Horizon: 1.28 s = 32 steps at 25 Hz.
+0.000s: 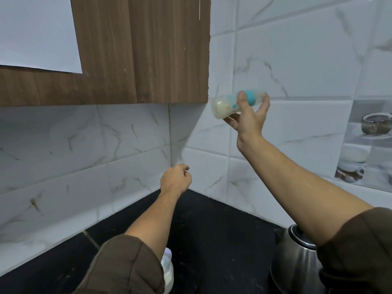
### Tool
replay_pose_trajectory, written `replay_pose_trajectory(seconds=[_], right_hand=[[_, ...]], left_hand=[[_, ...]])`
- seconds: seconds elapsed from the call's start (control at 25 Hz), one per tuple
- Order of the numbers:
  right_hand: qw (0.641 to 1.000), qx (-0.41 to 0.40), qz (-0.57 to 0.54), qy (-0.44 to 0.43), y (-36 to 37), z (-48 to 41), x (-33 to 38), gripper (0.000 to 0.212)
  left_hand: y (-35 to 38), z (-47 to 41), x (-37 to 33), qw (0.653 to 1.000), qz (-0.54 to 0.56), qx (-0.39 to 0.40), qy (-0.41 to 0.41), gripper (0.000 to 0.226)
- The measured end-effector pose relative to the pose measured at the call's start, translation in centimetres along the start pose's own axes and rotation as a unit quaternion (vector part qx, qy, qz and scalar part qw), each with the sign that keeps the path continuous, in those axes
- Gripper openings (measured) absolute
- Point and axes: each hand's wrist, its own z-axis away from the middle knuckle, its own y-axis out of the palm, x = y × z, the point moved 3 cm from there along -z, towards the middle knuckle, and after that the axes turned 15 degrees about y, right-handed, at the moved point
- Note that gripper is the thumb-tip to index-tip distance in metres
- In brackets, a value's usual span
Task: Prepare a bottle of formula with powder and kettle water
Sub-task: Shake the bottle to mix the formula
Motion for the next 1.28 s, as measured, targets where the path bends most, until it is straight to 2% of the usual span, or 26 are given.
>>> replay_pose_trajectory(seconds=[0.04,0.12,0.16,0.24,0.32,0.44,0.52,0.56,0.64,0.68,0.76,0.84,0.92,1.0,1.04,1.12,1.16,1.2,1.28], right_hand=[[0.995,0.043,0.089,0.004,0.2,0.5,-0.2,0.079],[0.957,0.137,0.255,0.005,0.6,1.7,-1.2,0.077],[0.945,0.158,0.287,0.002,0.6,1.8,-1.6,0.078],[0.963,0.134,0.234,-0.015,0.4,1.7,-1.1,0.081],[0.992,0.059,0.108,-0.037,0.2,1.2,-0.3,0.081],[0.998,-0.037,-0.038,-0.033,-0.2,0.3,0.2,0.081],[1.0,-0.003,0.002,0.008,-0.2,0.4,-0.2,0.08],[0.996,0.037,0.074,0.027,0.0,0.6,-0.6,0.08],[0.964,0.113,0.237,0.03,0.0,1.3,-1.4,0.079],[0.954,0.13,0.27,0.019,0.0,1.5,-1.7,0.079],[0.974,0.106,0.202,-0.002,-0.1,1.7,-1.3,0.079],[0.999,0.017,0.049,0.008,-0.4,0.9,-0.7,0.078],[0.996,-0.038,-0.073,0.037,-0.7,-0.1,-0.6,0.077],[0.997,0.001,-0.038,0.069,-0.7,-0.2,-0.8,0.074],[0.995,0.055,0.036,0.08,-0.5,0.1,-1.2,0.072],[0.963,0.159,0.204,0.08,-0.2,1.2,-2.2,0.071],[0.95,0.184,0.241,0.072,-0.3,1.3,-2.5,0.07],[0.955,0.178,0.227,0.068,-0.3,1.2,-2.5,0.069],[0.986,0.11,0.103,0.075,-0.6,0.3,-2.1,0.062]], left_hand=[[0.0,0.0,0.0,1.0,0.001,0.0,0.0,0.042],[0.0,0.0,-0.1,1.0,0.001,-0.001,0.003,0.042],[-0.1,-0.1,-0.2,1.0,0.001,-0.003,0.006,0.042],[-0.1,-0.1,-0.3,1.0,0.001,-0.003,0.009,0.042],[-0.2,0.1,-0.2,1.0,0.0,0.0,0.004,0.042],[-0.4,0.0,0.4,1.0,-0.002,-0.003,-0.003,0.042],[-0.3,0.0,0.5,1.0,-0.005,-0.001,-0.003,0.042],[-0.2,0.0,0.4,1.0,-0.002,0.0,-0.002,0.041],[0.0,0.0,0.2,1.0,0.003,-0.001,0.001,0.04],[0.0,0.1,0.1,1.0,0.003,-0.002,0.004,0.04],[0.1,0.1,0.0,1.0,0.005,-0.001,0.006,0.041],[0.1,0.2,0.1,1.0,0.002,0.0,0.002,0.042],[-0.1,0.3,0.2,1.0,-0.001,0.0,0.0,0.041],[0.0,0.2,0.3,1.0,-0.002,0.001,0.0,0.041],[0.1,0.1,0.3,1.0,-0.002,0.002,0.001,0.041],[0.2,0.1,0.1,1.0,0.001,0.002,0.003,0.04],[0.2,0.1,0.1,1.0,0.001,0.001,0.003,0.04],[0.2,0.1,0.1,1.0,0.001,0.0,0.004,0.04],[0.3,0.1,0.2,1.0,-0.001,0.0,0.006,0.041]])
